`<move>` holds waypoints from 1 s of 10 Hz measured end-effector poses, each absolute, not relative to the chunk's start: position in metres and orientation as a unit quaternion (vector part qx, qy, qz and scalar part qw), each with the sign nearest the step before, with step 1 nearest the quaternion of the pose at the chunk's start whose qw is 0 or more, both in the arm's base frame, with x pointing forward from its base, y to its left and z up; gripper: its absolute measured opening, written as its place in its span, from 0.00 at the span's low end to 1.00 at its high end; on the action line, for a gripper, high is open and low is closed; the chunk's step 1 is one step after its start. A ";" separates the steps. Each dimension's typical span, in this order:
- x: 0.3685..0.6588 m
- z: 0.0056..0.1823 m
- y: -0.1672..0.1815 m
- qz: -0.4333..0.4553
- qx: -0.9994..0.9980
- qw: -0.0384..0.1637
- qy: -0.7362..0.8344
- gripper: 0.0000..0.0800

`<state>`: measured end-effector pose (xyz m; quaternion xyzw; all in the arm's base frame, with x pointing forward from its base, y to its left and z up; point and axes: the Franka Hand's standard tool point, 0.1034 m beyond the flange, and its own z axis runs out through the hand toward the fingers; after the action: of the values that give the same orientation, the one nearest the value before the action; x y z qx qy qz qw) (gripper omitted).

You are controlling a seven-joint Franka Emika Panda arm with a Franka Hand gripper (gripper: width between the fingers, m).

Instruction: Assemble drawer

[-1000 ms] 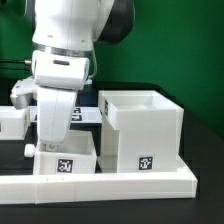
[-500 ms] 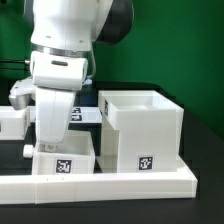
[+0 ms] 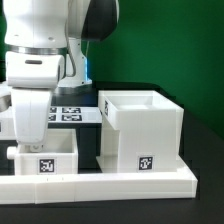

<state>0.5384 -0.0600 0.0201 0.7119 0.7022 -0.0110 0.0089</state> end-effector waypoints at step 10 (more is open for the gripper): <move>0.541 0.014 -0.041 -0.007 0.698 0.004 0.716 0.05</move>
Offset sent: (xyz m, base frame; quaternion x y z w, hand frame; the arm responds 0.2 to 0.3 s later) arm 0.0074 0.0244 0.0011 -0.0179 0.0099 -0.0306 0.9993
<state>0.5414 -0.0413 0.0136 0.6981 0.7160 -0.0074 0.0044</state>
